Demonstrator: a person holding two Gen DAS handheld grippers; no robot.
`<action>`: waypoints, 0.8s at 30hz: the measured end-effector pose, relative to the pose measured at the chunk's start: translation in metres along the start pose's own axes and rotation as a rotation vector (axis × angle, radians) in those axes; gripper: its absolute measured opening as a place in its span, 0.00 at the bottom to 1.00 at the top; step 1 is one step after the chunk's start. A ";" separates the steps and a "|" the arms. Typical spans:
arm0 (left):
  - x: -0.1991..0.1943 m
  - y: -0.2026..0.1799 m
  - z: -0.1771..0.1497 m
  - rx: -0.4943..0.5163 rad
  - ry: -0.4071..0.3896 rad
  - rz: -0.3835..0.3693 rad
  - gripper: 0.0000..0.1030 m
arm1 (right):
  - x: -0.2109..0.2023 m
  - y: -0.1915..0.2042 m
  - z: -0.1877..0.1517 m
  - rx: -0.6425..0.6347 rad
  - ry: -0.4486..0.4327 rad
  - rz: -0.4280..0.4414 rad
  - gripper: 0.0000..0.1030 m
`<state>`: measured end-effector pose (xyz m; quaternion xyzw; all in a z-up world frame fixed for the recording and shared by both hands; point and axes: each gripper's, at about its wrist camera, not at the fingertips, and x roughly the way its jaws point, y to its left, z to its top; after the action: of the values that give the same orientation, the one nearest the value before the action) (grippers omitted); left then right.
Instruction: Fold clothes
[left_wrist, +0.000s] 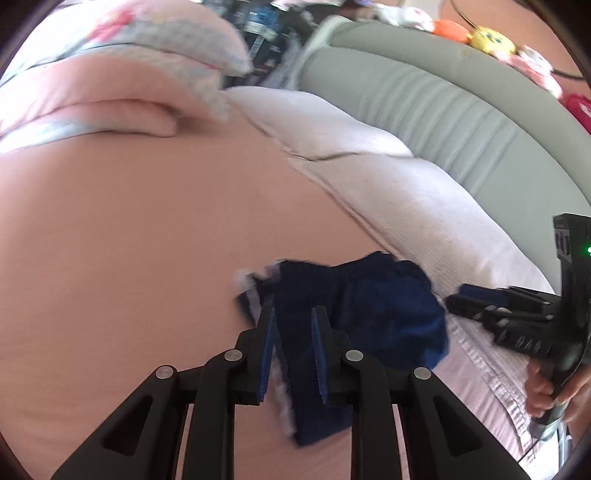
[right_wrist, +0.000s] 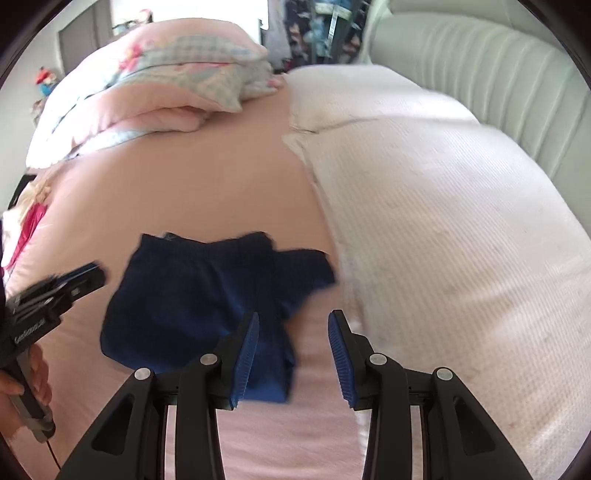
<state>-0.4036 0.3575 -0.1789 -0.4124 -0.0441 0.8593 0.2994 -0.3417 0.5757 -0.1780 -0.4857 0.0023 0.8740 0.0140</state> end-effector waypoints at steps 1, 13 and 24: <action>0.009 -0.004 0.004 0.021 0.021 -0.013 0.17 | 0.004 0.007 0.000 -0.021 0.003 0.001 0.37; -0.041 0.062 -0.025 -0.103 0.137 0.159 0.33 | -0.008 -0.018 -0.018 0.053 0.120 -0.161 0.51; -0.150 0.101 -0.015 -0.152 0.076 0.272 0.61 | -0.041 0.071 -0.009 0.179 0.094 -0.114 0.62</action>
<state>-0.3688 0.1899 -0.1192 -0.4683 -0.0416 0.8698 0.1498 -0.3141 0.5035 -0.1483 -0.5222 0.0534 0.8444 0.1071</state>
